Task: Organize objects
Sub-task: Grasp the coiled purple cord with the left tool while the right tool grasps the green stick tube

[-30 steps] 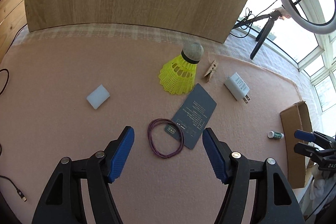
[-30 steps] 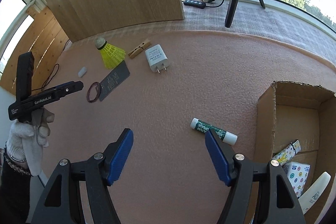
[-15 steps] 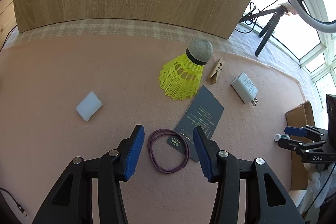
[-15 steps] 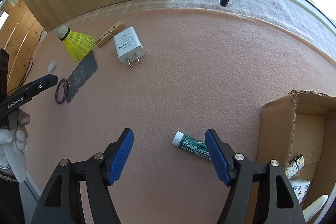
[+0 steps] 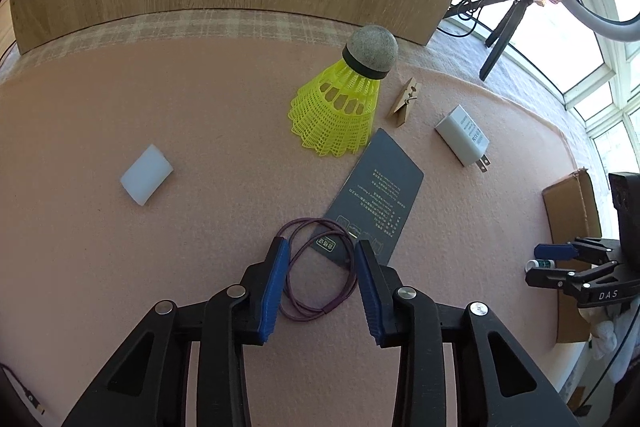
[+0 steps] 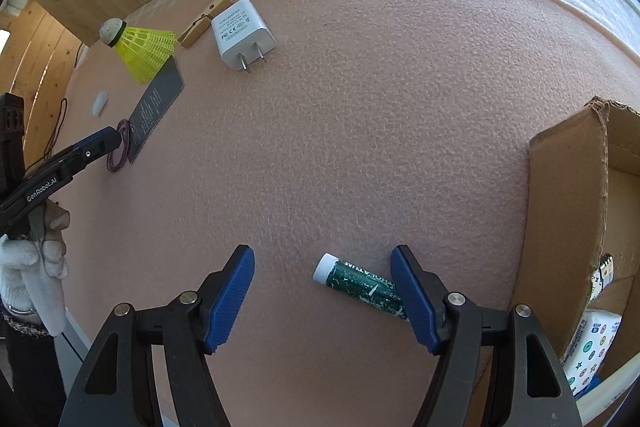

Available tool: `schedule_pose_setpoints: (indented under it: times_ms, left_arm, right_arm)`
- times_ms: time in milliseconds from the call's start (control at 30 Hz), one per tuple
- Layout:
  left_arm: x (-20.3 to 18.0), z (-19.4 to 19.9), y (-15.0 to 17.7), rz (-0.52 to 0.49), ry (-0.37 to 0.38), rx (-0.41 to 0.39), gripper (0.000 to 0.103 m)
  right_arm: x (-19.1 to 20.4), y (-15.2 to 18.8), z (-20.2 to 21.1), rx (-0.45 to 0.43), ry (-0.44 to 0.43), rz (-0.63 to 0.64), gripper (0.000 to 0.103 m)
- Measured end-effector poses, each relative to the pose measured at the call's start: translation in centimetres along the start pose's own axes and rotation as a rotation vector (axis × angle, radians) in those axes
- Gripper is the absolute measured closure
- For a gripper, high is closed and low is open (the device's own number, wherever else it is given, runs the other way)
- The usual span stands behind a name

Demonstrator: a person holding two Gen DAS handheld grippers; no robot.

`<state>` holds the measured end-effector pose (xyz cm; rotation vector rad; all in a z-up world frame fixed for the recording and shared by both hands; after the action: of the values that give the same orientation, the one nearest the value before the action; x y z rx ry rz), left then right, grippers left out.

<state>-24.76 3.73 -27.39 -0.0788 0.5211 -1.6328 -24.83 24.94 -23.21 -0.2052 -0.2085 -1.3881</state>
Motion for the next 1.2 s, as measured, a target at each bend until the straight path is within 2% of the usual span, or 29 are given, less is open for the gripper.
schedule_pose_setpoints:
  times_ms: [100,267,400,533,567,600,800,900,1033,1200]
  left_arm:
    - [-1.0,0.3,1.2,-0.045,0.001,-0.004,0.071]
    - [-2.7,0.8,3.8,-0.057,0.040,0.008,0.071]
    - [-4.6,1.2,6.0,-0.108,0.046,0.025,0.071]
    - [-5.9,1.8,7.7,-0.112,0.059,0.041,0.071]
    - [-6.2,2.2,8.1,-0.116,0.059,0.043,0.068]
    - [-6.4,2.7,8.2,-0.124,0.050,0.036,0.062]
    - [-5.9,4.5,7.3,-0.160,-0.060,-0.007,0.054]
    - [-5.4,3.9,7.1,-0.149,-0.070,0.012,0.046]
    - [-5.4,2.6,7.3,-0.161,-0.078,0.050,0.046]
    - [-5.4,1.7,7.0,-0.155,-0.098,0.048,0.046]
  right_arm:
    - [-0.1,0.7,0.1,0.001,-0.013,-0.002,0.036]
    - [-0.7,1.6,0.4,-0.008,-0.040,-0.022,0.036]
    - [-1.2,2.2,0.5,-0.012,-0.024,-0.012,0.036]
    - [-1.5,3.2,0.5,-0.032,0.000,0.017,0.036]
    - [-1.5,3.4,0.5,-0.044,0.001,0.017,0.036]
    - [-1.5,3.3,0.7,-0.049,0.000,0.014,0.036]
    - [-1.7,4.2,0.8,-0.031,-0.033,-0.016,0.036]
    - [-2.0,4.8,1.1,-0.025,-0.051,-0.032,0.036]
    - [-2.4,5.6,1.4,-0.038,0.007,0.038,0.036]
    - [-2.2,6.9,2.0,-0.066,0.094,0.186,0.036]
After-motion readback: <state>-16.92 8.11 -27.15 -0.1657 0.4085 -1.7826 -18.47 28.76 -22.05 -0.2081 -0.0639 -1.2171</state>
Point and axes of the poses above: each gripper's, at about its wrist camera, not at the fingertips, and z roughly against the way its jaws point, x to its left, y to its underside, the point moved 9 cm from there along -z, roughly the way its jaws point, and after that the axes turned 10 degrees about -z, right-handed, at the moved point
